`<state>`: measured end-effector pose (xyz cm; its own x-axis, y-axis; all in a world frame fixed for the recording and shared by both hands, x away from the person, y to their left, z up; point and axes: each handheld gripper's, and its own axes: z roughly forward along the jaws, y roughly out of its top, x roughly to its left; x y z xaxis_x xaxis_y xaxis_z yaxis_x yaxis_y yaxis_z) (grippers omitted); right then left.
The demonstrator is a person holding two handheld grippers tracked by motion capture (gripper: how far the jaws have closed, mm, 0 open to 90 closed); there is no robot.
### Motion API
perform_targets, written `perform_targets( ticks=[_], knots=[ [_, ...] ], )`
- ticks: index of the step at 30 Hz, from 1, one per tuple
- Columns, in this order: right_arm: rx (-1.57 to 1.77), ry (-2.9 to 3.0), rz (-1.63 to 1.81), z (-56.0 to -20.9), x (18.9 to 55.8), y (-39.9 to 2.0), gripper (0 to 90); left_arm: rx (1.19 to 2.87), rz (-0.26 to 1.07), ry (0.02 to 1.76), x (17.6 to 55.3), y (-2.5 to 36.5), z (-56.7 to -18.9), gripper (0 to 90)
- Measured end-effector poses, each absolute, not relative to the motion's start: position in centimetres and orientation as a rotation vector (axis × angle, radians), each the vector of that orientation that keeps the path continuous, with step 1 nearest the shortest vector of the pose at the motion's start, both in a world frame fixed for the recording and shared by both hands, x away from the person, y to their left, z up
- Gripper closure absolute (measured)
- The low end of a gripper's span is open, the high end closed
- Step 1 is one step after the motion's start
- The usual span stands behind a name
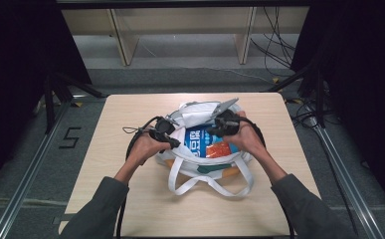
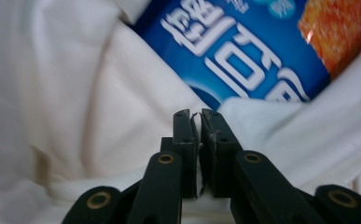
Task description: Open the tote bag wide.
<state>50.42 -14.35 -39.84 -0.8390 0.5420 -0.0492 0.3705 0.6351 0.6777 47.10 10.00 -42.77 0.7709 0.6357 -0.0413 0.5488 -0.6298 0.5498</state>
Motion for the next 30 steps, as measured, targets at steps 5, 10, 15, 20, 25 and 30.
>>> perform_targets(
  ticks=[5, 10, 15, 20, 25, 30],
  knots=[
    [0.868, 2.584, 0.831, -41.6, 55.8, -14.4, 90.0, 2.414, 0.211, 0.861, 45.0, 11.0, -43.7, 86.9],
    [0.989, 2.588, 0.699, -43.7, 58.7, -14.1, 90.0, 2.426, 0.217, 0.830, 44.3, 11.0, -43.5, 88.3],
    [0.928, 2.554, 0.796, -40.8, 56.9, -15.2, 90.0, 2.319, 0.264, 0.860, 46.1, 11.2, -41.7, 81.1],
    [0.888, 2.522, 0.857, -39.3, 54.1, -17.8, 90.0, 2.180, 0.344, 0.990, 49.4, 11.8, -41.3, 78.8],
    [0.956, 2.452, 0.893, -40.8, 53.1, -21.3, 90.0, 2.155, 0.394, 1.123, 51.9, 12.9, -43.2, 78.4],
    [1.050, 2.480, 0.801, -46.6, 54.1, -24.4, 90.0, 2.039, 0.240, 1.232, 53.1, 14.9, -45.5, 77.6]
  ],
)
